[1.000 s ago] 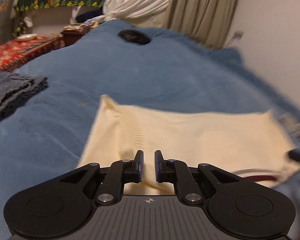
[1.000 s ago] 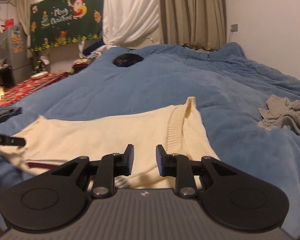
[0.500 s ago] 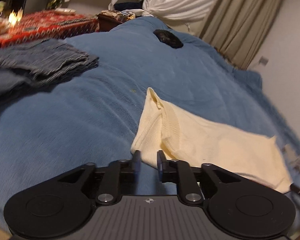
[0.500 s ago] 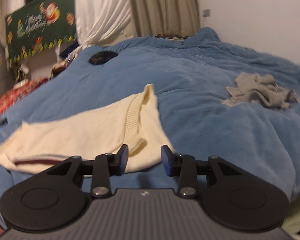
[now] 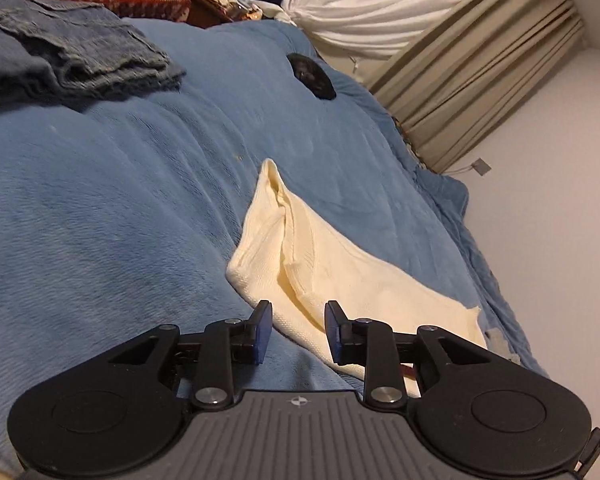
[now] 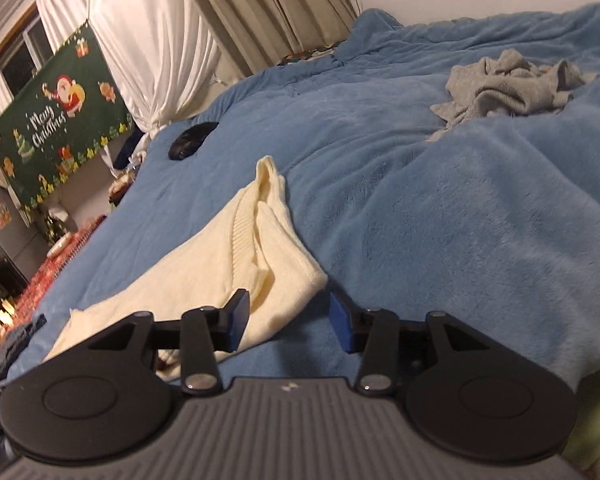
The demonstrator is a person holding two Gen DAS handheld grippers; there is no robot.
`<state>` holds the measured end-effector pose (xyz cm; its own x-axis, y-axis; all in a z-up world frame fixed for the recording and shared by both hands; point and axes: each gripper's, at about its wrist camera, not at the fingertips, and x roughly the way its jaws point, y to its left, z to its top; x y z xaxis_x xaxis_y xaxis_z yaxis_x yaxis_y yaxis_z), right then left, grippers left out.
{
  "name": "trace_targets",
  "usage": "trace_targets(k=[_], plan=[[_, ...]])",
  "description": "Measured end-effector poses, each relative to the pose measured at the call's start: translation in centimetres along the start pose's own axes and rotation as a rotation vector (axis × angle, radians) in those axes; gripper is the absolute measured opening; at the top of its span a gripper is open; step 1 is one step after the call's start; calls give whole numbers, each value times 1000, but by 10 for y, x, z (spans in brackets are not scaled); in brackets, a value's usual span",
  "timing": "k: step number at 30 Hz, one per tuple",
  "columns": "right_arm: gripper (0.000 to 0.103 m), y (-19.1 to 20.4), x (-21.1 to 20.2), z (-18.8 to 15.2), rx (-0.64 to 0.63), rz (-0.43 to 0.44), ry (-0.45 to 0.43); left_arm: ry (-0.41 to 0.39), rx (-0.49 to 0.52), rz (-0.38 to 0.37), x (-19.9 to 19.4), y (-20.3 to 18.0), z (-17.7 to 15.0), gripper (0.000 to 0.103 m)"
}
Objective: Fold clothes
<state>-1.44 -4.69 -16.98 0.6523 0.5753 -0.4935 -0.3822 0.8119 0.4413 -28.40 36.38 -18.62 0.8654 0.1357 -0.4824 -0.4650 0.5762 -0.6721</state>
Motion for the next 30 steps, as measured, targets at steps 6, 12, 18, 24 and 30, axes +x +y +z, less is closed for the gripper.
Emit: trace_targets(k=[6, 12, 18, 24, 30], plan=[[50, 10, 5, -1, -27, 23, -41, 5, 88, 37, 15, -8, -2, 30], [50, 15, 13, 1, -31, 25, -30, 2, 118, 113, 13, -21, -8, 30], [50, 18, 12, -2, -58, 45, -14, 9, 74, 183, 11, -22, -17, 32], [50, 15, 10, -2, -24, 56, -24, -26, 2, 203, 30, -18, -8, 45], [35, 9, 14, -1, 13, 45, -21, -116, -107, 179, 26, -11, 2, 15]])
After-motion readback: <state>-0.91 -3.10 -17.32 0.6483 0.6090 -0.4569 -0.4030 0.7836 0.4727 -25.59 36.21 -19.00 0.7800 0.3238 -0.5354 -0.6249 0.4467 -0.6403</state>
